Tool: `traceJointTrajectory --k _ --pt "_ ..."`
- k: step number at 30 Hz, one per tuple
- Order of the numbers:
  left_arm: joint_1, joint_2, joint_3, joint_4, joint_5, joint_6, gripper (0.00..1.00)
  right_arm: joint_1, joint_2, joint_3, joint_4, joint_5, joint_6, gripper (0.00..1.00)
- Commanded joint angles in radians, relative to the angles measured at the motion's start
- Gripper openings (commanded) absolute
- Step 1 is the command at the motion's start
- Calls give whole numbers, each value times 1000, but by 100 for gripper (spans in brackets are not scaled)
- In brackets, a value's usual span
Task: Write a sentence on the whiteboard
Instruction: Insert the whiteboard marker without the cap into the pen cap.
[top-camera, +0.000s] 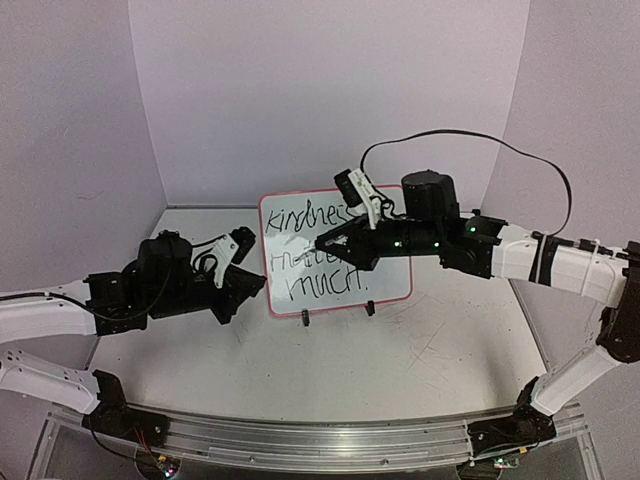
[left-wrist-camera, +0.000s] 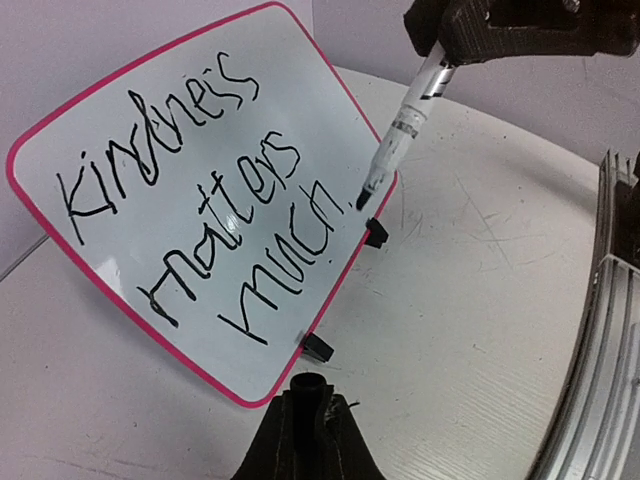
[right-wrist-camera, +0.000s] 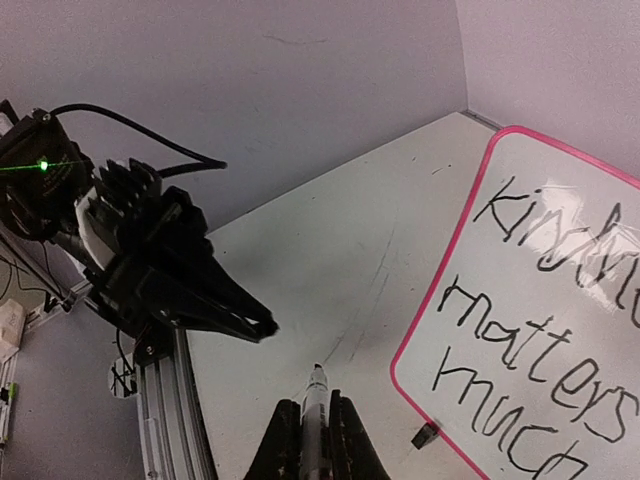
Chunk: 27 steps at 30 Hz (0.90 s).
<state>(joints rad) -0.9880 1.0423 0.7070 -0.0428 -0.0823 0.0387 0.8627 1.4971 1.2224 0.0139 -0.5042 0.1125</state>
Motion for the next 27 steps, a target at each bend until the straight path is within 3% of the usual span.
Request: traceJointTrajectory --k 1,7,27 --pt "-1 69 -10 213 -3 250 0 42 37 80 -59 55 -16 0" --pt "-3 137 27 210 40 332 0 68 74 87 -65 74 2 0" --pt "-3 137 23 205 30 358 0 89 132 130 -49 44 22 0"
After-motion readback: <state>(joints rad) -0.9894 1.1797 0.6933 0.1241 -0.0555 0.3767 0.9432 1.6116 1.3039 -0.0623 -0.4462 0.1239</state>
